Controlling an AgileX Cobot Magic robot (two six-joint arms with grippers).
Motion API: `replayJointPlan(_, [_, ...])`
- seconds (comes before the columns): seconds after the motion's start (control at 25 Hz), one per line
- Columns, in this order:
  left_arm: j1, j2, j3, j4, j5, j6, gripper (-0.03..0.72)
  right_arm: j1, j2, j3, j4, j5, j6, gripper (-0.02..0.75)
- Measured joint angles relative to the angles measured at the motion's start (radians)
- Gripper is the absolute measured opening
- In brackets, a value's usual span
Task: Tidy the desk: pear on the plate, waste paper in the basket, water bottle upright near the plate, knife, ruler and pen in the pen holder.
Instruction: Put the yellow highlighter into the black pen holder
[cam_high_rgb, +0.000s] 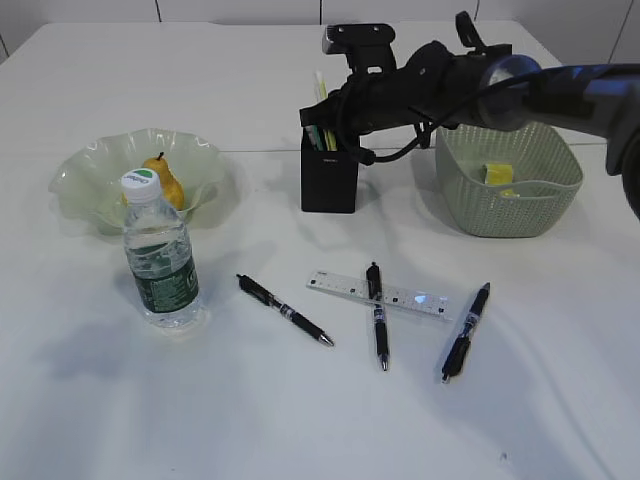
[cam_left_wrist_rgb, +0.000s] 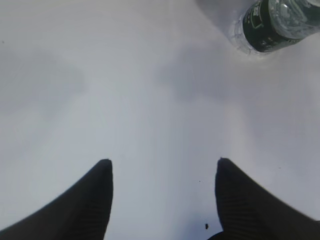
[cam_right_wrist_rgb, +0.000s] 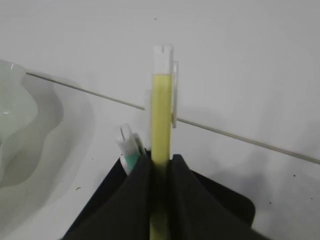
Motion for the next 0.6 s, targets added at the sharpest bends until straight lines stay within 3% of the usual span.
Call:
replayJointPlan(0.12, [0.0, 0.0, 0.0, 0.0, 0.0, 0.0, 0.456, 0.0, 0.004, 0.0, 0.004, 0.0, 0.0, 0.092])
replayJointPlan(0.32, [0.0, 0.0, 0.0, 0.0, 0.005, 0.0, 0.456, 0.0, 0.004, 0.0, 0.032, 0.0, 0.0, 0.316])
replayJointPlan(0.6, [0.0, 0.0, 0.0, 0.0, 0.036, 0.0, 0.456, 0.0, -0.011, 0.0, 0.087, 0.011, -0.001, 0.37])
